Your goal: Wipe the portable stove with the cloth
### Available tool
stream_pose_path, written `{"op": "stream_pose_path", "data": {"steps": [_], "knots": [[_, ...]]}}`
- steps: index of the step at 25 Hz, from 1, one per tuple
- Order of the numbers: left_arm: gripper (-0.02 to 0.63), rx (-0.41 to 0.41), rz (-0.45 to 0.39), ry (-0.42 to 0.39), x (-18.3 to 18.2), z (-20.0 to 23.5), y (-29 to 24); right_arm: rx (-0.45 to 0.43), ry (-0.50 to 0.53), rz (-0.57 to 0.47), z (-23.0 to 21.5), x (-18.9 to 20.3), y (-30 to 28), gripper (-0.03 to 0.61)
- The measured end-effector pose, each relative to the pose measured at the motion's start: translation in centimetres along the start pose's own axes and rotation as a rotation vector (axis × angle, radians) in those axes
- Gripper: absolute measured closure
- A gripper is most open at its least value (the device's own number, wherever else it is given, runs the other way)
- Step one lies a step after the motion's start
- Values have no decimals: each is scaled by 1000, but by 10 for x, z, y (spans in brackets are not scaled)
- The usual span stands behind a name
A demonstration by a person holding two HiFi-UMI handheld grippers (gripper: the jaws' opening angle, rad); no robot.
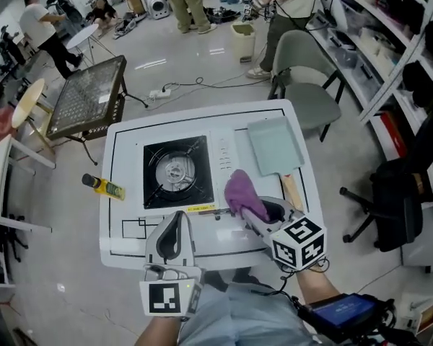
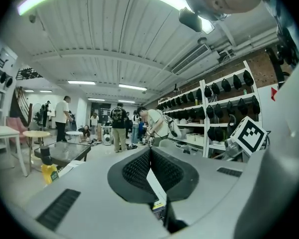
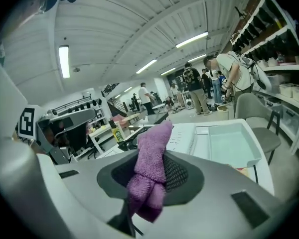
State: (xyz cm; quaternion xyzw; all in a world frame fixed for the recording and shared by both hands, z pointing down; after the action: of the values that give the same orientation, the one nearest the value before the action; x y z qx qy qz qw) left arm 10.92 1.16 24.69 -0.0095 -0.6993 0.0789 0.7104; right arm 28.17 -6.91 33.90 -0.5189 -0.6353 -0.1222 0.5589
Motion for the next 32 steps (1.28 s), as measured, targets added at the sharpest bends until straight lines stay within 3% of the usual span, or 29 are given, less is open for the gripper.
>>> {"op": "stream_pose_path", "data": {"steps": [12, 32], "knots": [[595, -20, 85, 60, 36, 80, -21, 96, 33, 140, 2, 26, -76, 445], [595, -5, 148, 98, 55, 137, -58, 190, -31, 138, -30, -1, -119, 446]]}}
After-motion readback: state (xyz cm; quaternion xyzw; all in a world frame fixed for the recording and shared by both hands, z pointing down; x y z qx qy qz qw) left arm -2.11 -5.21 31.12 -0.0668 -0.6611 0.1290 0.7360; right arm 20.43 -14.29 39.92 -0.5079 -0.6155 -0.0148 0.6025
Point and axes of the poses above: the fingertips, and each gripper's own axes: y backward along the fingers, z to its left, x out of its underside, the point moved 6 cm from there along y, backward along the fingers
